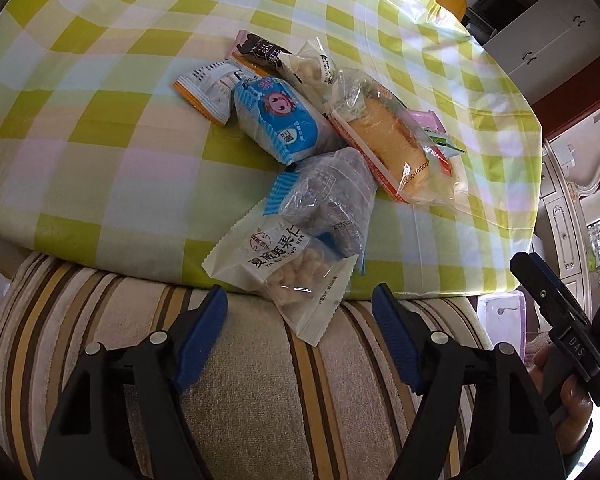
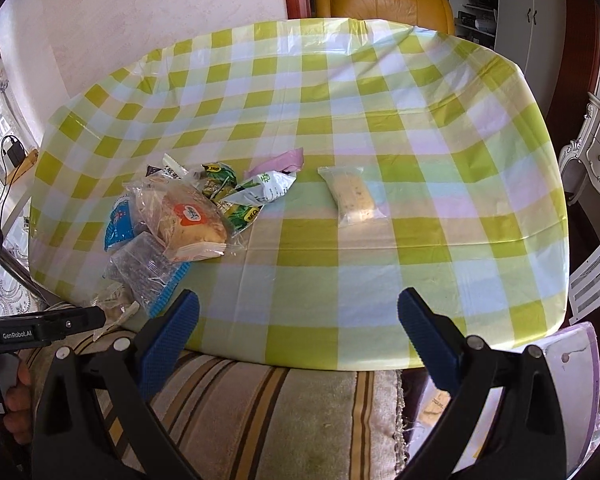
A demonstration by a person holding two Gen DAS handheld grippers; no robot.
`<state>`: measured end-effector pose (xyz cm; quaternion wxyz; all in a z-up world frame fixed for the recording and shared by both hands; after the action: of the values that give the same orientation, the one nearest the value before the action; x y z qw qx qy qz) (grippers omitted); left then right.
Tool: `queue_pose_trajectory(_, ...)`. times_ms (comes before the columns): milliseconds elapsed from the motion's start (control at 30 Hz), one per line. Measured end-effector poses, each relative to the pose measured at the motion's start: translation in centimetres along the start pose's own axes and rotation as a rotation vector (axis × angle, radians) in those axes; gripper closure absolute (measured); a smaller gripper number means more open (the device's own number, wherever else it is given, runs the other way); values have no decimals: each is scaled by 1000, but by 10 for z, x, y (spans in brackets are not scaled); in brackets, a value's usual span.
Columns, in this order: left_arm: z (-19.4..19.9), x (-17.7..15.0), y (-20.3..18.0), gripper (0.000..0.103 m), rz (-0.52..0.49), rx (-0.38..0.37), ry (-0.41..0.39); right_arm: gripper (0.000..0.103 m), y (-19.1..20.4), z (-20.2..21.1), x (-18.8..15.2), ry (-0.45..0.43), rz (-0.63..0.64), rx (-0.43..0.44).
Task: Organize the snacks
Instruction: 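Grasp the white nut pack with the left tool while the right grasps the orange-labelled bread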
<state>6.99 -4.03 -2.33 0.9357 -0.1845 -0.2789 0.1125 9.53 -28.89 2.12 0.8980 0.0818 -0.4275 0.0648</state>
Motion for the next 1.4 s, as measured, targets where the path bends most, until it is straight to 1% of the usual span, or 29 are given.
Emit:
queue_pose_trajectory(100,-8,2,-1,31,3,-3,23,3,8,-6,1,9,10,16)
queue_pose_trajectory(300,-20,13,3,31,35,39,33,3,22,-16,6,17,31,42)
queue_pose_trajectory(433,-28,21,-2,32,-10,94,31,3,31,-23,8,23,40,61)
queue_pose_trajectory(500,-32,23,-4,37,-45,134,38,3,37,-26,10,25,42,72)
queue_pose_trajectory(567,-33,23,-5,41,-80,159,44,3,42,-30,12,26,47,86)
queue_pose_trajectory(600,-34,22,-6,44,-109,175,51,3,45,-32,13,26,52,91)
queue_pose_trajectory(633,-34,22,-8,46,-135,188,54,3,48,-35,14,27,56,94)
queue_pose_trajectory(667,-33,21,-8,51,-158,204,55,3,50,-38,16,29,60,97)
queue_pose_trajectory(700,-33,20,-8,55,-174,208,55,3,53,-41,17,30,63,100)
queue_pose_trajectory(800,-29,19,-3,59,-194,204,53,3,61,-52,22,35,84,105)
queue_pose_trajectory(867,-26,19,2,60,-182,208,45,3,68,-59,23,43,107,108)
queue_pose_trajectory(1000,-18,24,19,63,-112,209,8,3,81,-74,26,62,153,101)
queue_pose_trajectory(1100,-14,26,27,63,-66,197,-16,3,89,-83,28,65,184,94)
queue_pose_trajectory(1233,-8,27,33,63,-38,177,-42,3,101,-100,31,80,225,89)
queue_pose_trajectory(1333,-3,29,38,63,-11,165,-64,3,103,-114,32,101,223,92)
queue_pose_trajectory(1400,-4,29,39,63,4,156,-64,3,101,-121,34,114,191,109)
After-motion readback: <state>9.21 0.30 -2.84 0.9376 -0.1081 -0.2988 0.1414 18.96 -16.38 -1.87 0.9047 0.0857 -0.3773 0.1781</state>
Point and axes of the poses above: each gripper's, at about its wrist camera, not at the fingertips, and z roughly against the way its jaws point, y to its left, x to its top, the point moved 2 cm from there along -z, roughly the way its jaws point, and after that the axes turned 12 degrees about -y, right-handed, at the moved point
